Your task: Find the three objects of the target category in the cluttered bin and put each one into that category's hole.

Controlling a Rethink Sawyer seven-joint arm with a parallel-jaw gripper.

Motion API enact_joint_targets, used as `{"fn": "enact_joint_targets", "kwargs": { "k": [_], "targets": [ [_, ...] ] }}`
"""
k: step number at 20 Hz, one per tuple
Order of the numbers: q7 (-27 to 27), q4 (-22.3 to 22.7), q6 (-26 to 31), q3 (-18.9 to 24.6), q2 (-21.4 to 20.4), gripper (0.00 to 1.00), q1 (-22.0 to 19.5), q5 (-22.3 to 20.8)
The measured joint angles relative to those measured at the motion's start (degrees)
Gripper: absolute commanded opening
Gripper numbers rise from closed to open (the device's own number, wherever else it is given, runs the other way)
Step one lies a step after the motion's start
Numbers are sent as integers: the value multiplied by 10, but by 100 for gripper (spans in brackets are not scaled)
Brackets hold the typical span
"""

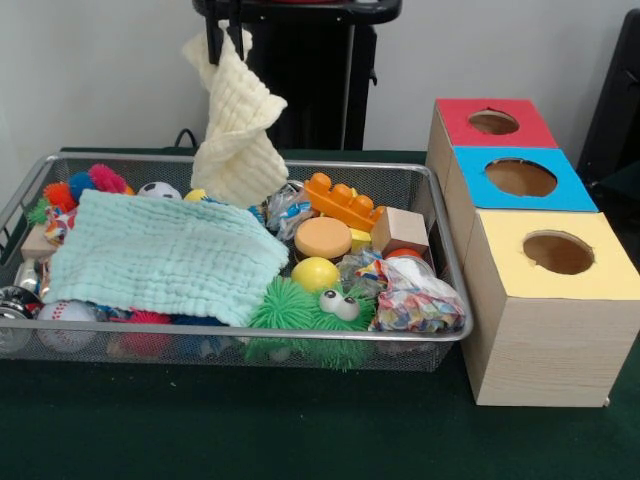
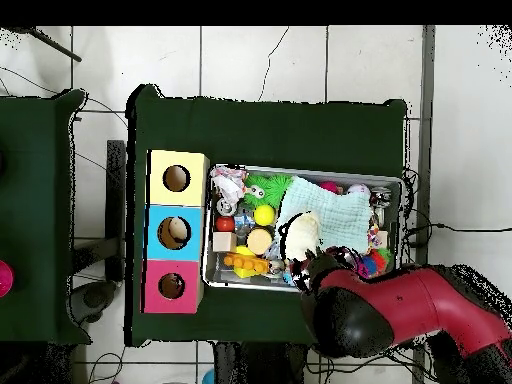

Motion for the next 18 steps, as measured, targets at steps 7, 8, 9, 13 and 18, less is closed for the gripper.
{"fn": "enact_joint_targets", "kwargs": {
  "k": [7, 8, 9, 13, 18],
  "targets": [
    [-4, 5, 1, 56, -15, 0, -62, 33],
    [-7, 5, 3, 69, -18, 0, -80, 42],
    [-9, 5, 4, 74, -19, 0, -87, 45],
    [-23, 5, 18, 100, -18, 0, -128, 51],
    [-56, -2, 51, 114, -10, 0, -160, 51]
  ]
}}
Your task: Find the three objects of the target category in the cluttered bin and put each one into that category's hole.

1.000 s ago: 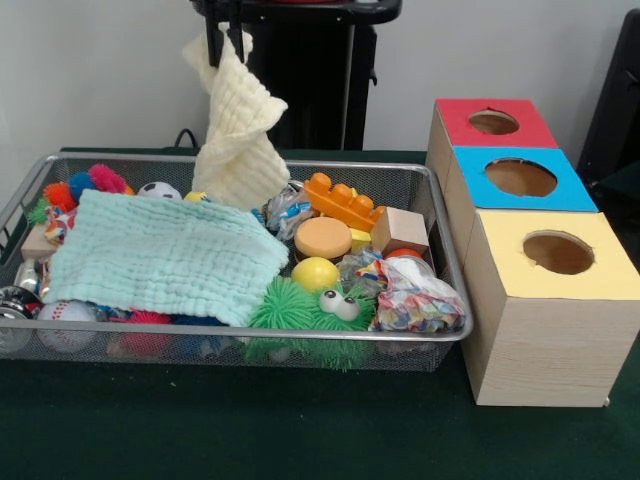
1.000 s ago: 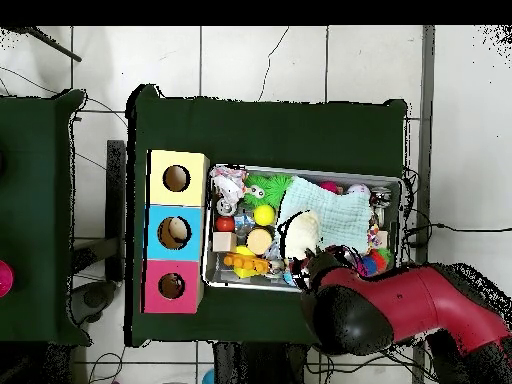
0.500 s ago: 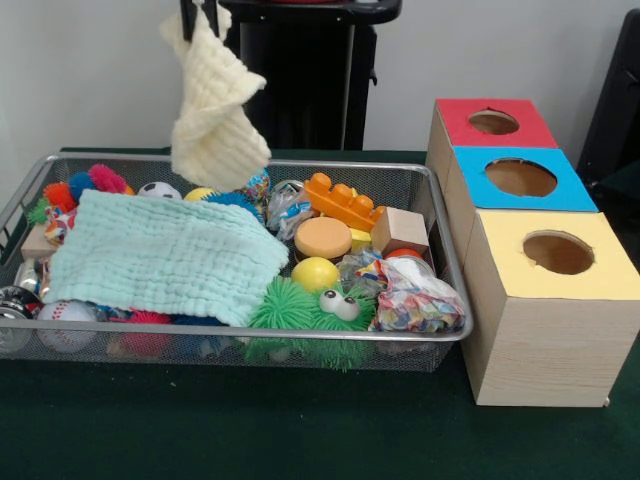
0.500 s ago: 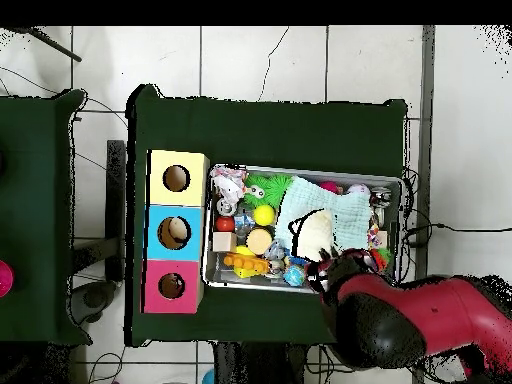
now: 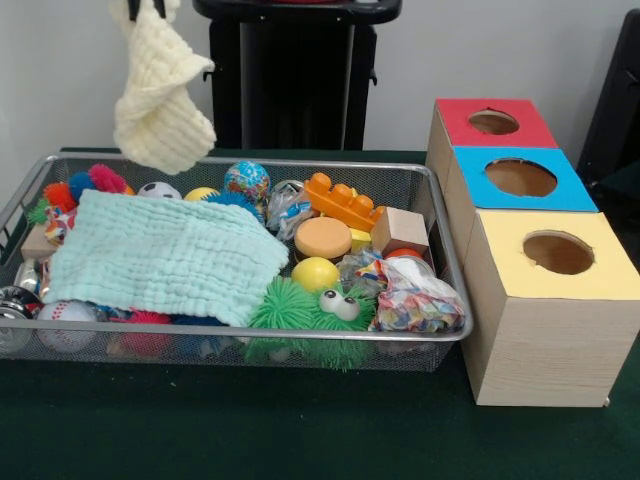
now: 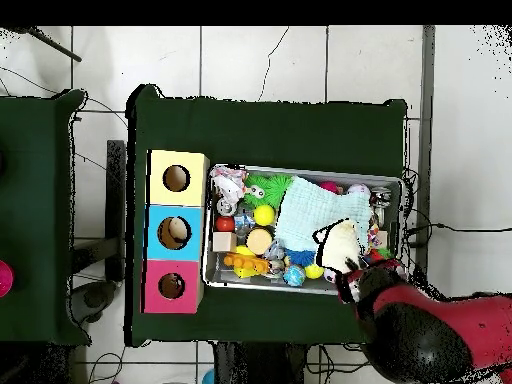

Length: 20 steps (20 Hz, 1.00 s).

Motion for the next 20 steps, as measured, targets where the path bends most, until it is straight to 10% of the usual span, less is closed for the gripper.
{"fn": "enact_joint_targets", "kwargs": {
  "k": [20],
  "targets": [
    [-158, -66, 71, 11, 58, 0, -38, -16]
  ]
}}
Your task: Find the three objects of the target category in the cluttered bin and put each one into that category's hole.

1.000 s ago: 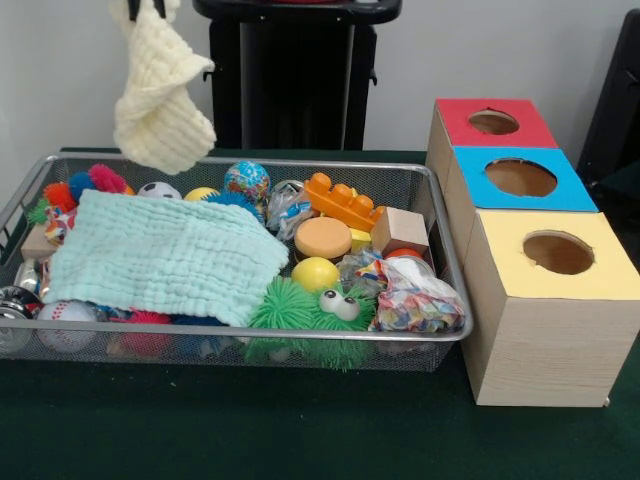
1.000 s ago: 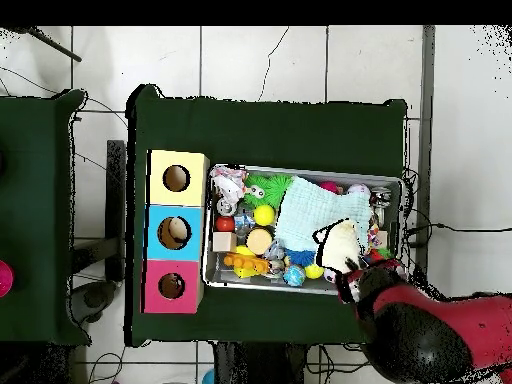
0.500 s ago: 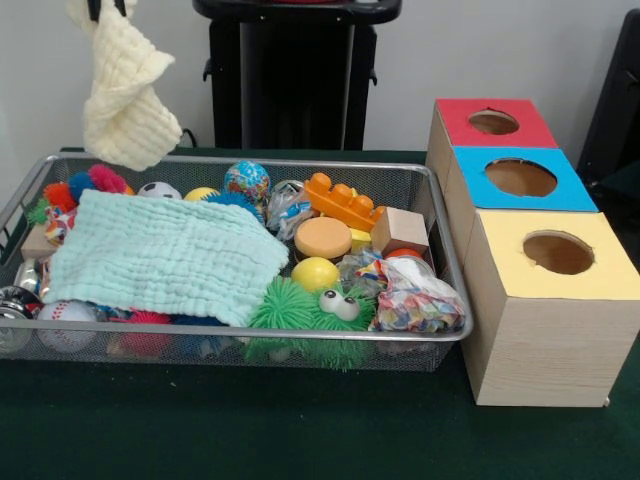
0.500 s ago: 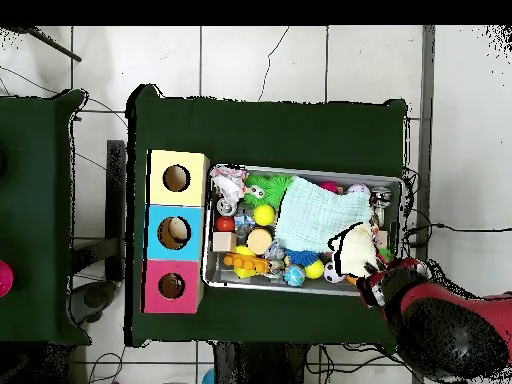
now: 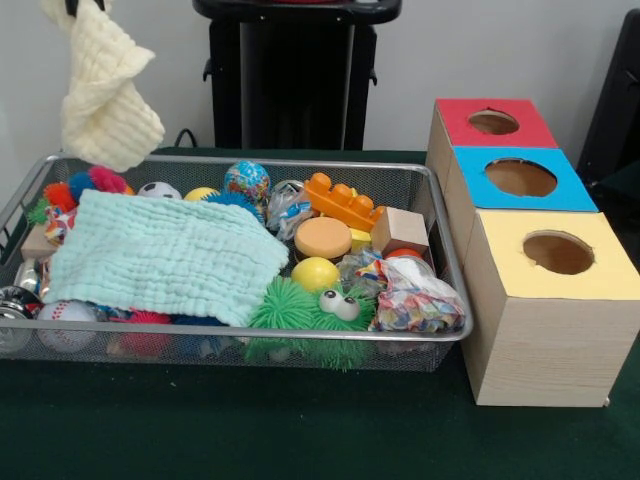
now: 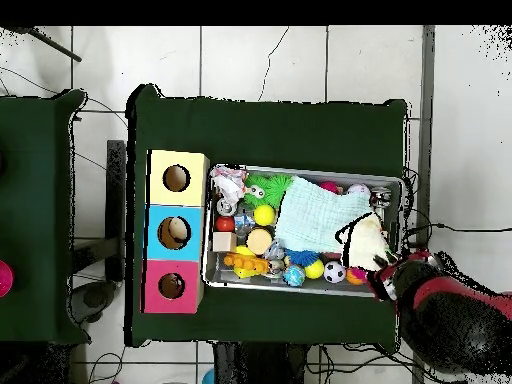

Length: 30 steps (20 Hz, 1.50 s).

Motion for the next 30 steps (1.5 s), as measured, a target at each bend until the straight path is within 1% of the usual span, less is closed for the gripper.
{"fn": "enact_joint_targets", "kwargs": {
  "k": [1, 2, 9, 13, 18, 21, 23, 26, 30],
  "targets": [
    [0, -2, 1, 0, 0, 0, 0, 0],
    [0, -7, 3, 1, 0, 100, -1, 0],
    [0, -15, 4, 5, 0, 100, -5, 0],
    [0, -14, 4, 15, -5, 100, -12, 0],
    [0, -6, 4, 41, -28, 100, -19, 9],
    [0, 7, 4, 57, -45, 100, -18, 23],
    [0, 21, 2, 65, -56, 100, -12, 35],
    [0, 34, -3, 68, -62, 100, 2, 43],
    [0, 54, -30, 51, -71, 100, 55, 43]
  ]
}}
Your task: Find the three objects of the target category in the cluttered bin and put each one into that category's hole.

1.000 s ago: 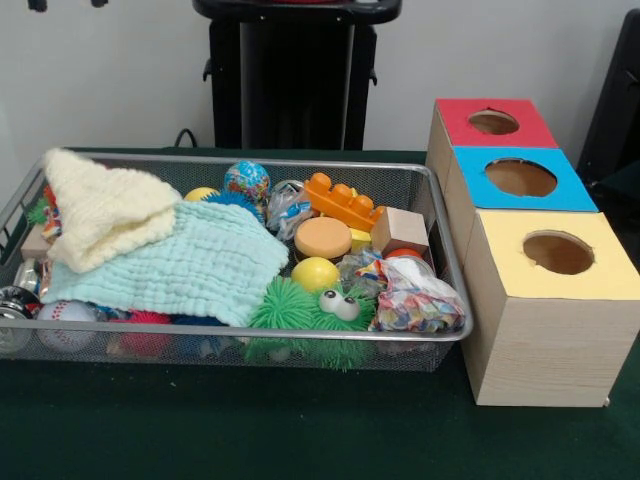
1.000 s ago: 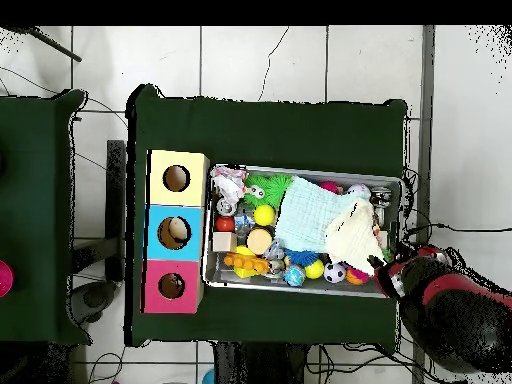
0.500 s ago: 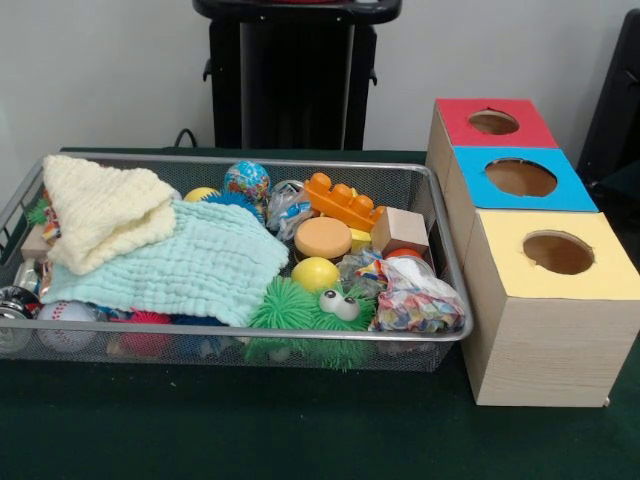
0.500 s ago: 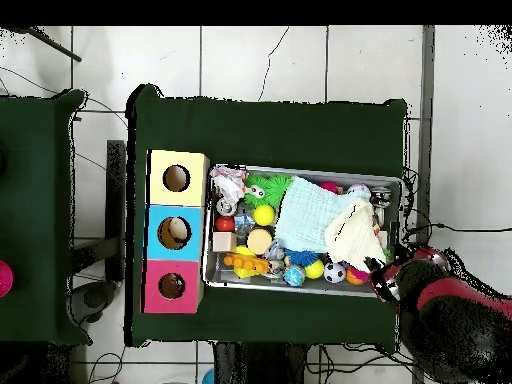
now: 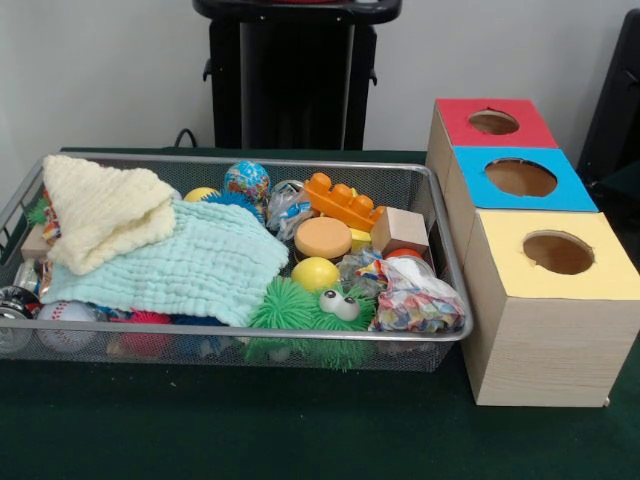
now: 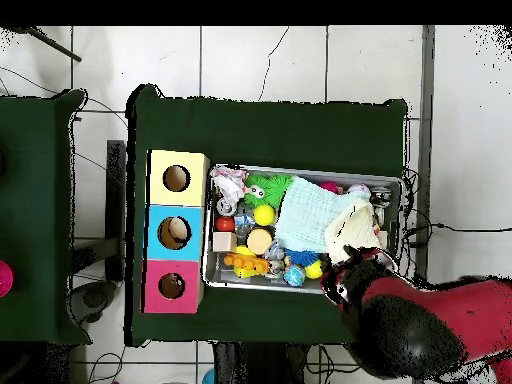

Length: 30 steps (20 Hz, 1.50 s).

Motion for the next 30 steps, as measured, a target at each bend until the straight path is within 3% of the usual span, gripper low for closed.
{"fn": "enact_joint_targets", "kwargs": {
  "k": [2, 8, 9, 12, 17, 23, 24, 27, 28, 30],
  "targets": [
    [2, 10, -35, -33, 0, 100, 57, -18],
    [24, 20, -119, -110, 7, 100, 154, -73],
    [38, 23, -152, -143, 12, 100, 188, -96],
    [61, 26, -199, -193, 23, 100, 232, -123],
    [89, 26, -248, -267, 51, 100, 275, -146],
    [89, 23, -260, -340, 90, 100, 299, -163],
    [89, 18, -270, -370, 105, 100, 313, -171],
    [89, 11, -286, -407, 124, 100, 336, -179],
    [89, 0, -309, -449, 145, 100, 365, -186],
    [90, -9, -334, -482, 162, 100, 390, -188]
  ]
}}
